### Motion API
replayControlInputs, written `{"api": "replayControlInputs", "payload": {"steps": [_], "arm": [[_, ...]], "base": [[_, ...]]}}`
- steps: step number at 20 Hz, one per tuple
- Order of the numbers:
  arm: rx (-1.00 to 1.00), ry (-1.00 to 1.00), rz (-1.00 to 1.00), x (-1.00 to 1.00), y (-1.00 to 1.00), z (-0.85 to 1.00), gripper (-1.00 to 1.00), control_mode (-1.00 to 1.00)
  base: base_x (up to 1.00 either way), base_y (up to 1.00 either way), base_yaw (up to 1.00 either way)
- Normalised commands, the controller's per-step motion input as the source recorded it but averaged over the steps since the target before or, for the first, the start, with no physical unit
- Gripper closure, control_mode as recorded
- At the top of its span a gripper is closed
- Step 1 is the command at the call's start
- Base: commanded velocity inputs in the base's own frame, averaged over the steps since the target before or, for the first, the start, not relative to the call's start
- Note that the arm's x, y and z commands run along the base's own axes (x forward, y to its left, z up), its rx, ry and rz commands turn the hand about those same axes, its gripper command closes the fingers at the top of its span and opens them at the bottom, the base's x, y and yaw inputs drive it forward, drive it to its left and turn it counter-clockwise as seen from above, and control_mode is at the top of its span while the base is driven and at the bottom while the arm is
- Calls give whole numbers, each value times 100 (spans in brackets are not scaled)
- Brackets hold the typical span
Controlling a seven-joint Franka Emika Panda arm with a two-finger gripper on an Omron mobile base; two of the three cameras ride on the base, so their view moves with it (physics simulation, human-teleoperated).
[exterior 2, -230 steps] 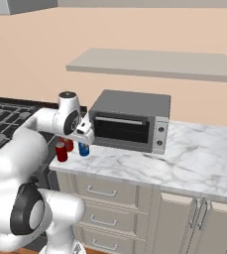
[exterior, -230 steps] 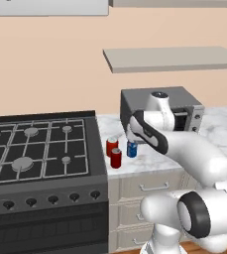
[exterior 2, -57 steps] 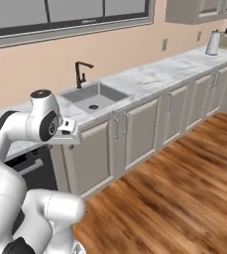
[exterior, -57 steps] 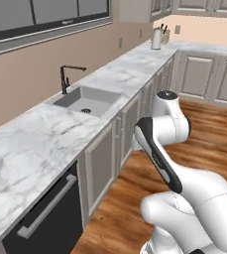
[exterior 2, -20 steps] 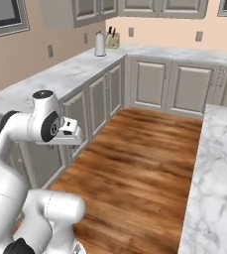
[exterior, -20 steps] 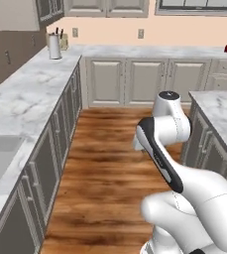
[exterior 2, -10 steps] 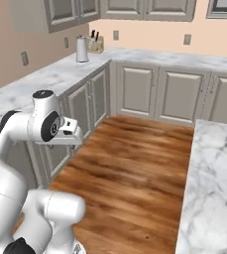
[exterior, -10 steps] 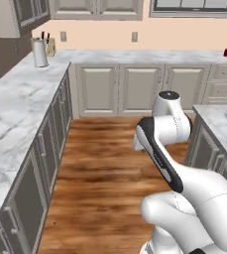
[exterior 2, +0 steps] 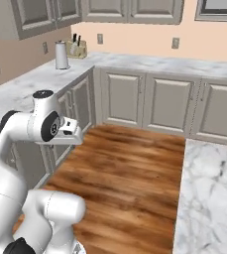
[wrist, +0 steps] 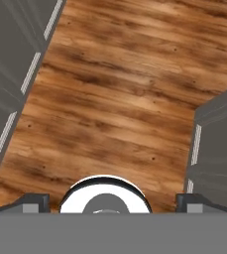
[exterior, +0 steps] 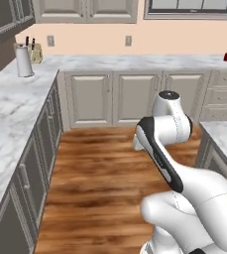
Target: Four empty soda cans are scattered around the kitchen. Gather all the cans and cluster them next to the stove for recycling.
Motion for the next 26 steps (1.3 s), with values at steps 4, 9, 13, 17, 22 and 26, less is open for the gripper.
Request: {"api": "replayControlInputs", "payload": {"steps": [4, 9, 13, 17, 22, 26], "arm": [[0, 0, 0, 0, 0, 0, -100, 100], [0, 0, 0, 0, 0, 0, -100, 100], [0, 0, 0, 0, 0, 0, -100, 100], [0, 0, 0, 0, 0, 0, -100, 100], [0, 0, 0, 0, 0, 0, -100, 100], [0, 0, 0, 0, 0, 0, -100, 100]], "base": [[88, 0, -13], [84, 2, -13], [85, 12, -14], [84, 16, -13], [85, 19, -13], [85, 22, -13]]}}
